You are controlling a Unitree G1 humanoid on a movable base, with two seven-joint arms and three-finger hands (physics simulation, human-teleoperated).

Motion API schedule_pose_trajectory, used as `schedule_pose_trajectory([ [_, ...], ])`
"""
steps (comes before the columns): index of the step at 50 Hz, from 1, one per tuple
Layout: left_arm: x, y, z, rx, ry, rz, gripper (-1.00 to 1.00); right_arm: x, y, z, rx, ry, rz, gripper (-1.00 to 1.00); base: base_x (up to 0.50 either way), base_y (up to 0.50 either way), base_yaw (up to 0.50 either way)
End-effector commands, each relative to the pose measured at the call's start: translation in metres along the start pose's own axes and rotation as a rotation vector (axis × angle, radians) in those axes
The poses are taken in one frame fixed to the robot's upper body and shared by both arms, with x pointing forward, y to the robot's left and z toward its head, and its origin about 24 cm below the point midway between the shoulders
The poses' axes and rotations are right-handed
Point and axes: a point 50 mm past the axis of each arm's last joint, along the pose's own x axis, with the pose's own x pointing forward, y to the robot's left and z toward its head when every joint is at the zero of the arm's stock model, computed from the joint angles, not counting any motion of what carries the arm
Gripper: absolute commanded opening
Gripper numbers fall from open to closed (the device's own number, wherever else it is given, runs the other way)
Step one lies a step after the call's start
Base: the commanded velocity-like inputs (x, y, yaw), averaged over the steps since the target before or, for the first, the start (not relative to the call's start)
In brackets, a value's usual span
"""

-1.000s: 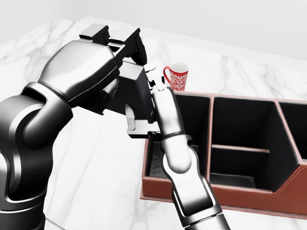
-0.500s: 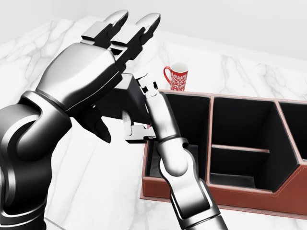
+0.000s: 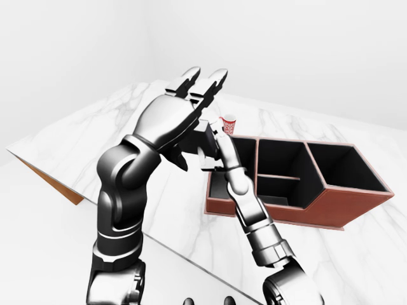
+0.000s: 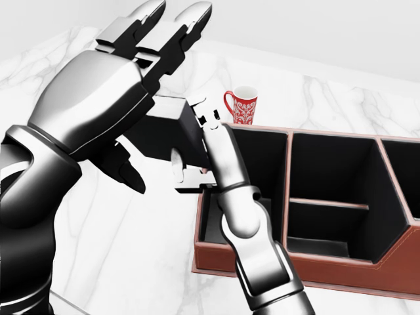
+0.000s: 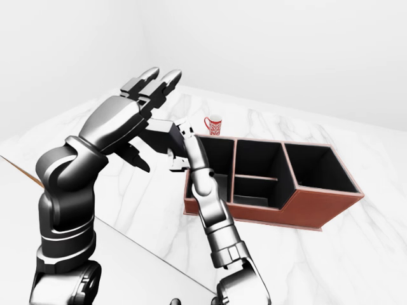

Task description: Pick up the book and place it in the right compartment of the caddy.

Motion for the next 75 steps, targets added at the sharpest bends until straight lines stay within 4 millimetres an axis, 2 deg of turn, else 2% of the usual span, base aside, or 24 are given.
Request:
schedule_pose_trajectory([
  [1, -0.001, 0.014, -0.008, 0.019, 0.014, 0.03, 1.0, 0.006, -0.012, 0.009, 0.087, -0.035, -0.061, -1.0, 0.0, 0.0, 0.0],
  [4, 0.0, 0.018, -0.012, 0.017, 0.028, 0.035, 1.0, 0.007, -0.016, 0.01, 0.085, -0.042, -0.069, -1.0, 0.0, 0.0, 0.0],
  [5, 0.0, 0.018, -0.012, 0.018, 0.03, 0.036, 1.0, 0.005, -0.014, 0.0, 0.083, -0.001, -0.069, -1.0, 0.0, 0.0, 0.0],
  [8, 0.001, 0.023, -0.016, 0.012, 0.048, 0.043, 1.0, 0.009, -0.02, 0.011, 0.087, -0.045, -0.081, -1.0, 0.0, 0.0, 0.0],
  [18, 0.003, 0.025, -0.037, 0.006, 0.107, 0.009, 1.0, 0.015, -0.04, 0.013, 0.082, -0.049, -0.125, -1.0, 0.0, 0.0, 0.0],
  [34, 0.002, 0.026, -0.056, -0.057, 0.156, -0.012, 1.0, 0.023, -0.067, 0.019, 0.076, -0.057, -0.186, -1.0, 0.0, 0.0, 0.0],
  [39, -0.001, 0.023, -0.059, -0.134, 0.152, -0.009, 1.0, 0.027, -0.08, 0.025, 0.076, -0.064, -0.214, -1.0, 0.0, 0.0, 0.0],
  [46, -0.002, 0.018, -0.078, -0.216, 0.194, 0.05, 1.0, 0.029, -0.09, 0.026, 0.074, -0.066, -0.241, -1.0, 0.0, 0.0, 0.0],
  [54, -0.004, 0.011, -0.094, -0.327, 0.253, 0.138, 1.0, 0.031, -0.112, 0.03, 0.071, -0.069, -0.294, -1.0, 0.0, 0.0, 0.0],
  [62, -0.006, 0.007, -0.103, -0.416, 0.292, 0.219, 1.0, 0.031, -0.124, 0.034, 0.069, -0.075, -0.324, -1.0, 0.0, 0.0, 0.0],
  [68, -0.012, 0.003, -0.094, -0.506, 0.233, 0.245, 1.0, 0.032, -0.138, 0.042, 0.067, -0.086, -0.351, -1.0, 0.0, 0.0, 0.0],
  [75, -0.018, -0.009, -0.109, -0.607, 0.295, 0.315, 1.0, 0.028, -0.153, 0.049, 0.065, -0.095, -0.384, -1.0, 0.0, 0.0, 0.0],
])
